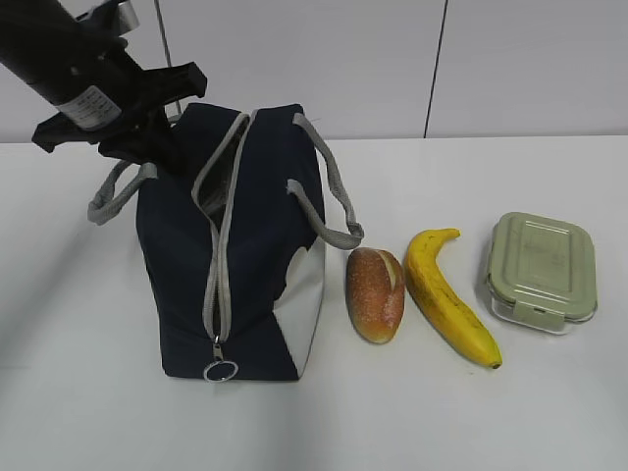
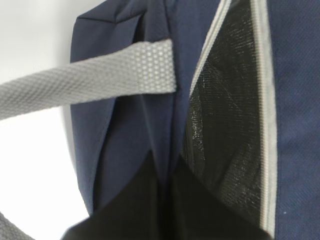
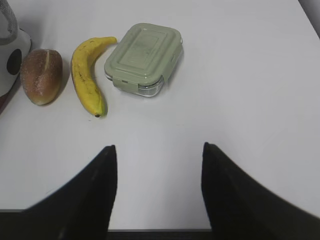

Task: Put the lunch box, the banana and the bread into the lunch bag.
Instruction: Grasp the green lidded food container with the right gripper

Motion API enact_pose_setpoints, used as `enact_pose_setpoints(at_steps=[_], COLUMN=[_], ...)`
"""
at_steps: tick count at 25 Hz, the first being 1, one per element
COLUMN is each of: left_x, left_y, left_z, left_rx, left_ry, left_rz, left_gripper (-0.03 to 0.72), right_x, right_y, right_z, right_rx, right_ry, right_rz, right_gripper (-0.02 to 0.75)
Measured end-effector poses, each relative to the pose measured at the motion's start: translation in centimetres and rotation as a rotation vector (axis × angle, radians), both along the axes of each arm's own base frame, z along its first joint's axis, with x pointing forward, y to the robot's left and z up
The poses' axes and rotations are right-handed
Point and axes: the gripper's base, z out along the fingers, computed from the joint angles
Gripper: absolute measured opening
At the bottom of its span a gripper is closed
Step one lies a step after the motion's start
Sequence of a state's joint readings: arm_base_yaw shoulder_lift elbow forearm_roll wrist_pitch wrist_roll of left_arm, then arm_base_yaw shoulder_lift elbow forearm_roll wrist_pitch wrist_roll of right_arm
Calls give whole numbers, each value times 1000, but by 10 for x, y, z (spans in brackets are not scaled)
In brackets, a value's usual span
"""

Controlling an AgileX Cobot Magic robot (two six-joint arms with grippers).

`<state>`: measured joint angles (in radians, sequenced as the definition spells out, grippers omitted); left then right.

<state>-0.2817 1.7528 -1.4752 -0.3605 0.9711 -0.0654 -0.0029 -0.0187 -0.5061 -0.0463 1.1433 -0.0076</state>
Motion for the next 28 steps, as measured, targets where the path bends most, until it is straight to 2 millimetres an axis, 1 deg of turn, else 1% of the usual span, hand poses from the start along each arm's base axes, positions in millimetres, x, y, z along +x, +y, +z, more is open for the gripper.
enact_pose_setpoints(at_steps=[11, 13, 15, 17, 22, 28], left_x=[0, 0, 0, 0, 0, 1], left_y=[0, 0, 0, 0, 0, 0], left_z=[0, 0, 0, 0, 0, 0], left_rx=[0, 0, -1, -1, -1, 2], left_ry=[0, -2, -4, -4, -5, -7], left_rz=[0, 1, 1, 1, 2, 2], left_gripper=[1, 1, 1, 0, 0, 0], right_x=[0, 4, 15, 32, 71, 120], right_y=[0, 0, 0, 0, 2, 8], right_z=[0, 0, 1, 2, 3, -7], right_rx=[7, 14, 21, 26, 71, 131], right_ry=[0, 25, 99, 180, 270, 346], right_rz=[-4, -8, -14, -18, -18, -10], right_gripper=[404, 404, 404, 404, 403, 404])
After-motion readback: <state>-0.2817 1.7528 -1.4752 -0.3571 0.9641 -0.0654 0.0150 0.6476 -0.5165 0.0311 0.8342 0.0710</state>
